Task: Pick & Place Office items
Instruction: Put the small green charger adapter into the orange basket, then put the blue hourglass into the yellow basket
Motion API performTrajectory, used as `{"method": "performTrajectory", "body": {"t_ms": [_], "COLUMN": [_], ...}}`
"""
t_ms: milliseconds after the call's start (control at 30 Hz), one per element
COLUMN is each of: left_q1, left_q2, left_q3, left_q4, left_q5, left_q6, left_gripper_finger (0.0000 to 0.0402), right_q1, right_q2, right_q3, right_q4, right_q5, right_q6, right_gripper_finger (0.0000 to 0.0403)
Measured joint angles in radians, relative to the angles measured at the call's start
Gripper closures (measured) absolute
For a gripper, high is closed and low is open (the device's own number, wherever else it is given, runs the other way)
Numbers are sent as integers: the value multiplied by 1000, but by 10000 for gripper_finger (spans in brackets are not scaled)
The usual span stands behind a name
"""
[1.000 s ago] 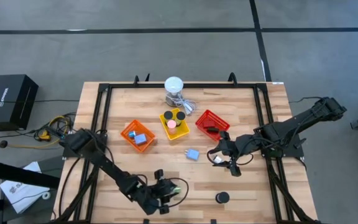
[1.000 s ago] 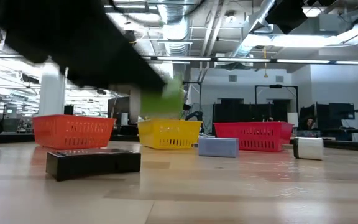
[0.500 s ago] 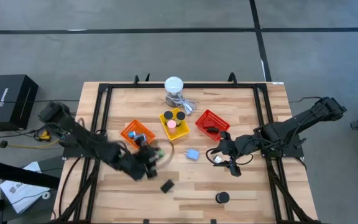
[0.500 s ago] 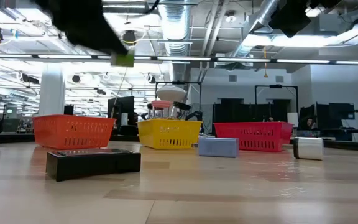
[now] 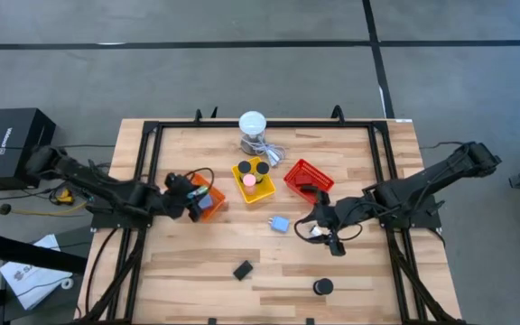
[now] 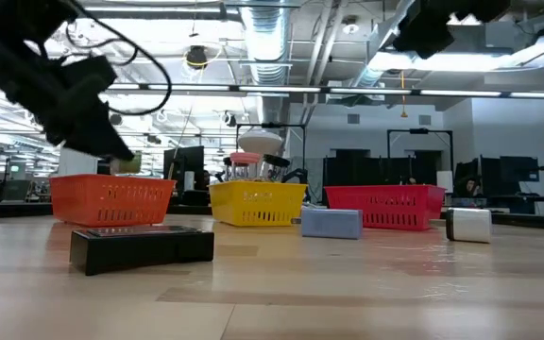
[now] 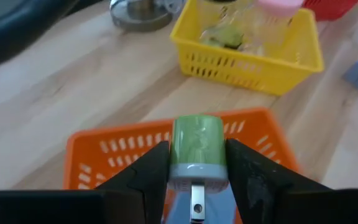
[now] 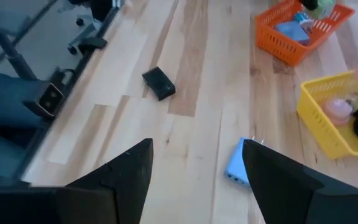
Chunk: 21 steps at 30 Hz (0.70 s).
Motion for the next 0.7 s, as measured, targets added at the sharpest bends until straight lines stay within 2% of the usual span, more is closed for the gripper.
{"method": "performTrajectory", "body": {"t_ms": [200,333,433,567,700], "left_q1": [37,60,77,101,105], "left_q2": [-40,-40,-40,-40,-40], "left_q3": [-64,-70,-70,-70,-70], "left_q4": [4,8,7,8,52], "left_q5": [43,43,43,42,42], "left_q6": [0,3,29,45,60], "left_gripper_finger": [247,239,227,206,187], "right_q1": [-40,-80,-114,-145,-141], "right_q2": [99,153,169,151,107], "right_q3": [0,0,0,18,78], "right_q4": [49,64,61,48,23], "right_q5": [0,0,-36,-149,-160], "right_q6": [4,118,141,79,-41], "right_gripper_finger": [164,164,164,164,164]}}
